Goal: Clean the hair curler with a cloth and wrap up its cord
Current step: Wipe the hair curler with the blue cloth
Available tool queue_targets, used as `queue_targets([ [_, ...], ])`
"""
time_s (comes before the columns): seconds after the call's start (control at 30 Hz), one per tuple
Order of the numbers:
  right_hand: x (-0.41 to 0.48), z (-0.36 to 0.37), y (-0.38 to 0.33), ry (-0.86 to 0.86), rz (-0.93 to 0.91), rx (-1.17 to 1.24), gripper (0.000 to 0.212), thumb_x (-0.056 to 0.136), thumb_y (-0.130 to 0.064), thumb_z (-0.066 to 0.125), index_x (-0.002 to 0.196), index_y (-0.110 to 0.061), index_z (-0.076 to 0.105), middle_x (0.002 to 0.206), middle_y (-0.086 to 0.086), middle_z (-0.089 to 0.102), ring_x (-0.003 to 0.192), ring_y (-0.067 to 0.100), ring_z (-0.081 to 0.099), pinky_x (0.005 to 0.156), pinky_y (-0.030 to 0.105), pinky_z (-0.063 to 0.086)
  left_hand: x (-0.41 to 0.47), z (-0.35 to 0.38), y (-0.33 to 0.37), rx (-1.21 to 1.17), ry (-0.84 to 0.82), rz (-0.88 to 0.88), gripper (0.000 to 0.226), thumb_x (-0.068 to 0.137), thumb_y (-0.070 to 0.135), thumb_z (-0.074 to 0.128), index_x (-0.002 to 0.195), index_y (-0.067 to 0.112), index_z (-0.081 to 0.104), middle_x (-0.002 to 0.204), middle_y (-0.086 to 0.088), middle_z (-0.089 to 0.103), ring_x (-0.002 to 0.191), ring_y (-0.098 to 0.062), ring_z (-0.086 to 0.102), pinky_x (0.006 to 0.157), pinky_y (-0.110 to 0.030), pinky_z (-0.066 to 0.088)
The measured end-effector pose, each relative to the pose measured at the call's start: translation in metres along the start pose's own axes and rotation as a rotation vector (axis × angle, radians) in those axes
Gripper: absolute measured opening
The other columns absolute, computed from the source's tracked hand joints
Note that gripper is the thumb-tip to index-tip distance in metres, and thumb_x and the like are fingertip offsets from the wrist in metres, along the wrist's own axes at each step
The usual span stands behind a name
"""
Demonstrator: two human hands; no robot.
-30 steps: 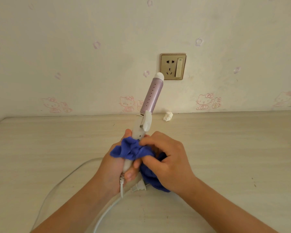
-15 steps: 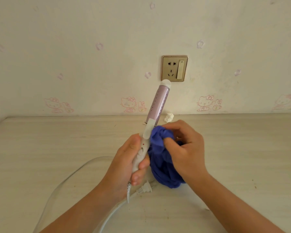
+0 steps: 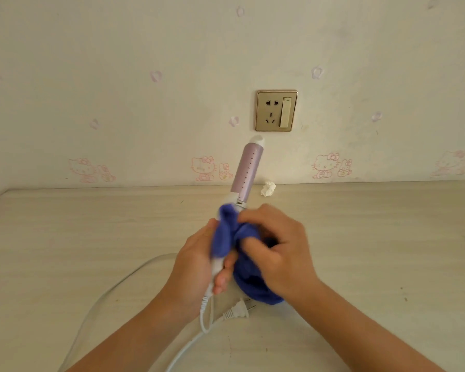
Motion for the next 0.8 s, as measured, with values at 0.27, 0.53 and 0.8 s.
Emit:
queue_targets([
  [0.27,0.007,-0.020,0.003,0.082,0.005,0.023,0.035,0.079,0.000,0.061,0.098,-0.027,0.075,0.083,-0.012,0.069,0.072,0.011,0.064,0.069,0.016,0.046,-0.005,0.009,-0.007,-0.177,-0.210,-0.035,0.066,0.101,0.060,0.037,0.104,-0.002,0.058,0.061,-0.010,0.042,0.037,-0.015,0.035,0.035,-0.022,0.030],
  [0.53,-0.008,0.022,-0.008,-0.143,-0.083,-0.048,0.034,0.075,-0.004,0.064,0.097,-0.027,0.076,0.081,-0.013,0.063,0.073,0.007,0.061,0.070,0.015,0.045,0.008,-0.008,0.008,0.065,-0.047,0.059,0.058,0.083,0.069,0.057,0.061,0.016,0.061,0.044,-0.006,0.044,0.034,-0.017,0.040,0.037,-0.025,0.036],
  [0.8,0.003,-0.015,0.008,0.064,0.013,-0.006,0.032,0.079,-0.006,0.062,0.098,-0.027,0.076,0.086,-0.010,0.070,0.077,0.014,0.066,0.072,0.018,0.050,0.035,-0.010,-0.024,0.240,0.028,-0.209,0.042,0.112,0.009,0.034,0.073,0.012,0.049,0.065,-0.008,0.046,0.041,-0.014,0.052,0.053,-0.025,0.041],
])
Point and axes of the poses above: each hand's wrist, its own x-axis towards the middle knuckle, its own z-axis out of the palm, y = z × x, the point moved 8 cm from there along x, towards the middle knuckle
